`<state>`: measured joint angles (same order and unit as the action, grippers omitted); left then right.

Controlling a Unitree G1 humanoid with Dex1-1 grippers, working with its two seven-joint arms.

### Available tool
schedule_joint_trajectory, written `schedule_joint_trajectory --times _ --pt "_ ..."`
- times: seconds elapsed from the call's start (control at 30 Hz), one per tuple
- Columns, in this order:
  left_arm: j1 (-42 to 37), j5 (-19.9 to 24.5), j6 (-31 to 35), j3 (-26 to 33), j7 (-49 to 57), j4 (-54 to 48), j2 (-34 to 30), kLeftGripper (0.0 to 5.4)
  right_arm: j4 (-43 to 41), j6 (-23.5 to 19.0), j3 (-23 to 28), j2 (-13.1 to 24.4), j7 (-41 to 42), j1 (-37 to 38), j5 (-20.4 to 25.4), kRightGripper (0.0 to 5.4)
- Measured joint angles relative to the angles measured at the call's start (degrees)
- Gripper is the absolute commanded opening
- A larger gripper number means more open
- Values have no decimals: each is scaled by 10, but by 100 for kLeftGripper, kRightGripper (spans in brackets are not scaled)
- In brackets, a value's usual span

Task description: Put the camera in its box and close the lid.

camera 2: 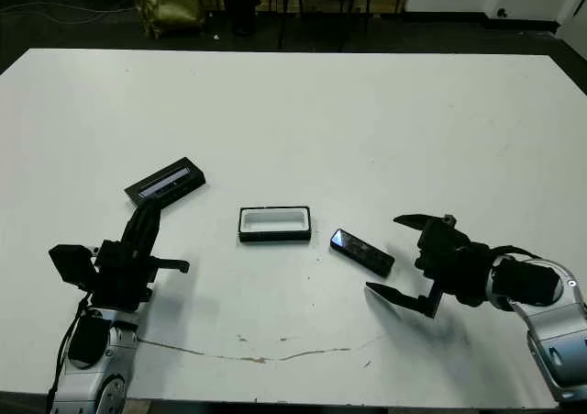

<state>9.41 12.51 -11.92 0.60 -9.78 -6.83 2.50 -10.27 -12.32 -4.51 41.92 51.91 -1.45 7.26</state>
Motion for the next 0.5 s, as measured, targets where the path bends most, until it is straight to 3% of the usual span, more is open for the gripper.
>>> schedule_joint_trajectory --times 0.3,0.5 --pt "0 -3 -2 0 0 0 0 0 17 11 -20 0 -4 -16 -6 538" --pt "0 -3 -7 1 0 3 0 0 53 50 -35 0 2 -34 -11 518"
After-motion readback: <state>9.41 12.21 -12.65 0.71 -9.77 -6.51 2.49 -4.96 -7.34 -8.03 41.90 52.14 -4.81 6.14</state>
